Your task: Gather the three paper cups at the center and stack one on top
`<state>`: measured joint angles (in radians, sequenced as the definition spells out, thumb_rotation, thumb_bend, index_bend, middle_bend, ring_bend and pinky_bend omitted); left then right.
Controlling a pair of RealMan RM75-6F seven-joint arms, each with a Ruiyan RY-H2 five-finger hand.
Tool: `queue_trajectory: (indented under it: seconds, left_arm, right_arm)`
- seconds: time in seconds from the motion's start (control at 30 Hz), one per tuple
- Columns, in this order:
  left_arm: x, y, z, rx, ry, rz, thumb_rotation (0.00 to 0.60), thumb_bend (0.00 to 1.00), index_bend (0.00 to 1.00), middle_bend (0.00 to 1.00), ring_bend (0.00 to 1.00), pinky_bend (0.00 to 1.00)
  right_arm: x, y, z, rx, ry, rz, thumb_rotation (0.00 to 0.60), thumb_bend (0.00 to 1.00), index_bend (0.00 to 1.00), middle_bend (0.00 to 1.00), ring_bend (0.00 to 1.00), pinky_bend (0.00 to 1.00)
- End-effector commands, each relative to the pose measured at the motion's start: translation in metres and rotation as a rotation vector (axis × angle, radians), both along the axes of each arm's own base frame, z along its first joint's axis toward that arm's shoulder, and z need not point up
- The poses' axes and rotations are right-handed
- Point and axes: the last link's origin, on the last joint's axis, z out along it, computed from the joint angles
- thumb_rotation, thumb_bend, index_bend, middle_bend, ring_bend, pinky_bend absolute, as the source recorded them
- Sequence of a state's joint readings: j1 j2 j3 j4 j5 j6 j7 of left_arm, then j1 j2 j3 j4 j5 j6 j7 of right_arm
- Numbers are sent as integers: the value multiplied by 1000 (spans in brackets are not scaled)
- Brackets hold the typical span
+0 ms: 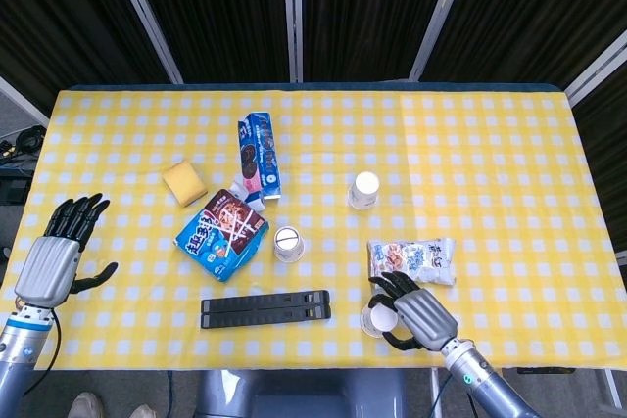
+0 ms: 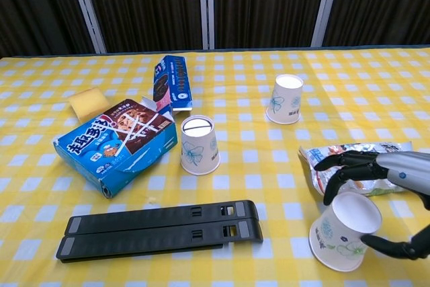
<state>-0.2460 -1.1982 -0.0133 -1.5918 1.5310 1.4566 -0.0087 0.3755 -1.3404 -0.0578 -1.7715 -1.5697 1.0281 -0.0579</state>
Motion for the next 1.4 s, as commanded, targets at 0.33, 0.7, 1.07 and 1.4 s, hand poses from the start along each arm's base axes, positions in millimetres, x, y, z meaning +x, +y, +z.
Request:
queue_trajectory:
  seconds: [0.33, 0.7, 1.07, 1.4]
  left_arm:
    - [-1, 0, 1, 7, -2, 4, 600, 250, 0, 0, 0, 0]
    - [0, -1, 5, 28, 4, 1, 600, 250, 0, 0, 0, 0]
    - [-3, 1, 6, 12, -3, 28, 600, 249, 0, 0, 0, 0]
    - [-6, 0, 13, 8, -25, 39, 600, 250, 0, 0, 0, 0]
  right_arm:
    - [23, -17, 29, -111, -12, 69, 600, 318, 421, 101, 0, 0]
    - [47, -59, 54, -208, -46, 44, 600, 318, 427, 103, 0, 0]
    - [56, -94, 28, -185, -32, -6, 600, 318, 433, 104, 0, 0]
    - [70, -104, -5, -151, -33, -24, 600, 316, 433, 104, 0, 0]
